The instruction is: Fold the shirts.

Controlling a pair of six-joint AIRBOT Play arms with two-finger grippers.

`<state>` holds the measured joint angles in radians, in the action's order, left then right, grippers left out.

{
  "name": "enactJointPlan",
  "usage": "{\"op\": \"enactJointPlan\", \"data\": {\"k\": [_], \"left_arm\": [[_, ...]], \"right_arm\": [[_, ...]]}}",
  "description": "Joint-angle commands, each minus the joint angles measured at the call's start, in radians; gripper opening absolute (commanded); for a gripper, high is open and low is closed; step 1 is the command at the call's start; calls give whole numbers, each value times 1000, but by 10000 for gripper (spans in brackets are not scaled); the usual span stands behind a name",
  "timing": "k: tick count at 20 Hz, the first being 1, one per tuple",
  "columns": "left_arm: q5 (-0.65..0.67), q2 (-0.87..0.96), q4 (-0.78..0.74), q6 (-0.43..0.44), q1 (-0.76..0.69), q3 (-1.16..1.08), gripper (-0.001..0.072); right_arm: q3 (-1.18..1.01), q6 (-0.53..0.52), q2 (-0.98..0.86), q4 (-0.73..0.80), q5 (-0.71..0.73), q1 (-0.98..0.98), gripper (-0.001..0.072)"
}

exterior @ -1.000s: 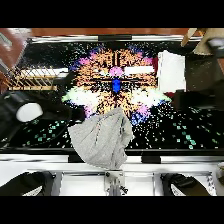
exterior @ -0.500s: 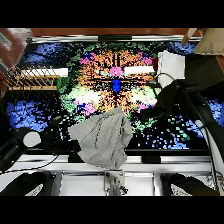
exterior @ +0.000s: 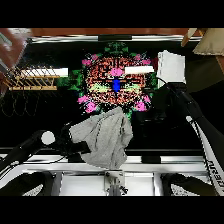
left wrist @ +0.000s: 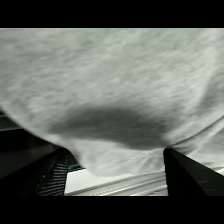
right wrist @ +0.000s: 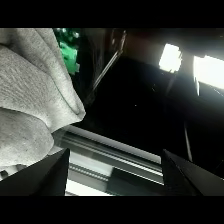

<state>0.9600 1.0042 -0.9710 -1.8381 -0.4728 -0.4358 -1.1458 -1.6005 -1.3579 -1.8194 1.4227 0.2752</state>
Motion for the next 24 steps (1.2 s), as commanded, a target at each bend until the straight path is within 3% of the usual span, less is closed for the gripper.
{"op": "enactJointPlan", "data": {"k": [1, 2, 3, 4, 8, 17, 18, 20, 24], "left_arm": [[-71, 64, 66, 76, -1, -2, 432], [-72, 63, 65, 77, 0, -14, 225], [-70, 62, 65, 105, 0, -32, 66], [-65, 59, 64, 133, 0, -52, 29], [-58, 24, 44, 143, 8, -119, 28], [28, -136, -1, 143, 132, -181, 28], [44, -150, -1, 143, 154, -181, 28], [63, -177, -1, 147, 193, -181, 28], [64, -238, -1, 251, 258, -275, 27]], "right_arm": [[2, 0, -3, -8, -11, 1, 671], [11, -2, -3, -18, -27, 1, 672], [27, -16, -3, -44, -47, 1, 672], [50, -43, -4, -89, -70, 1, 672], [169, -154, -4, -300, -177, 1, 672], [296, -127, -102, -293, -365, 134, 671], [296, -116, -119, -294, -386, 155, 605], [295, -113, -127, -289, -393, 169, 79], [230, -173, -21, -264, -330, 116, 80]]}}
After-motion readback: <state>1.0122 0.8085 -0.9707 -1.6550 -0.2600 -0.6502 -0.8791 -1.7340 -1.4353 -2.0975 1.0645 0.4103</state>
